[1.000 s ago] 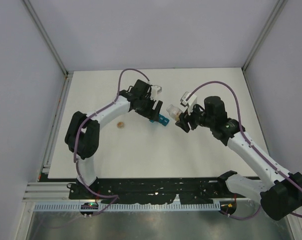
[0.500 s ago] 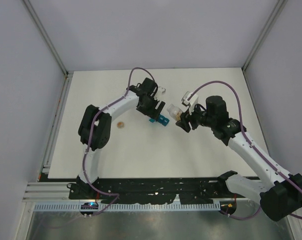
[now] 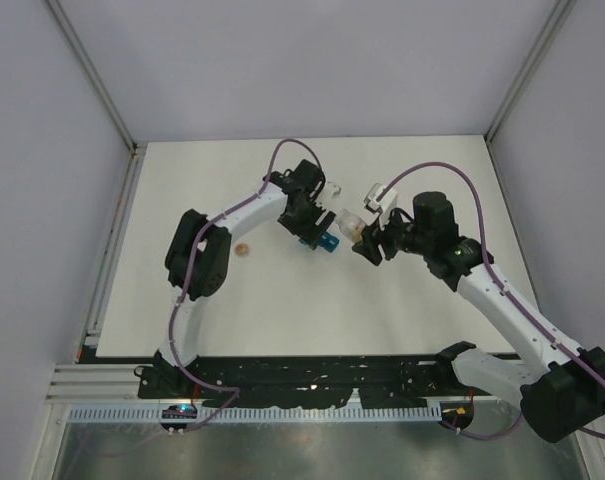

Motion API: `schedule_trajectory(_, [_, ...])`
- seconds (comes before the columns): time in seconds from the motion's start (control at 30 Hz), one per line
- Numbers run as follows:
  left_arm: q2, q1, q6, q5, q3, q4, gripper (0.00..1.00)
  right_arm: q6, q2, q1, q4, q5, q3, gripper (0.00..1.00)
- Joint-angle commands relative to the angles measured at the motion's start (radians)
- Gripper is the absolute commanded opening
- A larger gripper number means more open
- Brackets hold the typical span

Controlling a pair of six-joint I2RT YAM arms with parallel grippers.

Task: Sort the pills into containers

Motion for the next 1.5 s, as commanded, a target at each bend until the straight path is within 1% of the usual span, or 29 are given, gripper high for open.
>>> schedule_trajectory(0.0, [0.026,-0.004,0.034,-0.035,0.068,-0.04,0.75,0.005,-0.036,-0.006,0.04,-0.023,0.008,0.05])
schedule_trajectory(0.13, [0.044,-0.007,0.044,-0.045,0.092,-0.057,0.72,0.005,-0.041,-0.008,0.04,-0.026,0.006,0.06])
schedule_trajectory(0.43, [0.071,-0.012,0.051,-0.032,0.121,-0.08,0.64,0.008,-0.042,-0.014,0.039,-0.033,0.006,0.06])
schedule_trajectory(0.93, [0.072,-0.027,0.084,0.027,0.117,-0.079,0.49,0.008,-0.039,-0.02,0.039,-0.041,0.005,0.05])
schedule_trajectory(1.13, [0.071,-0.032,0.1,0.027,0.112,-0.079,0.43,0.01,-0.039,-0.023,0.037,-0.044,0.005,0.06])
schedule_trajectory(1.27, [0.069,-0.032,0.107,0.02,0.111,-0.082,0.4,0.01,-0.039,-0.023,0.037,-0.046,0.005,0.05])
schedule_trajectory(1.47, [0.043,-0.032,0.127,0.019,0.091,-0.085,0.38,0.01,-0.039,-0.025,0.036,-0.049,0.005,0.06])
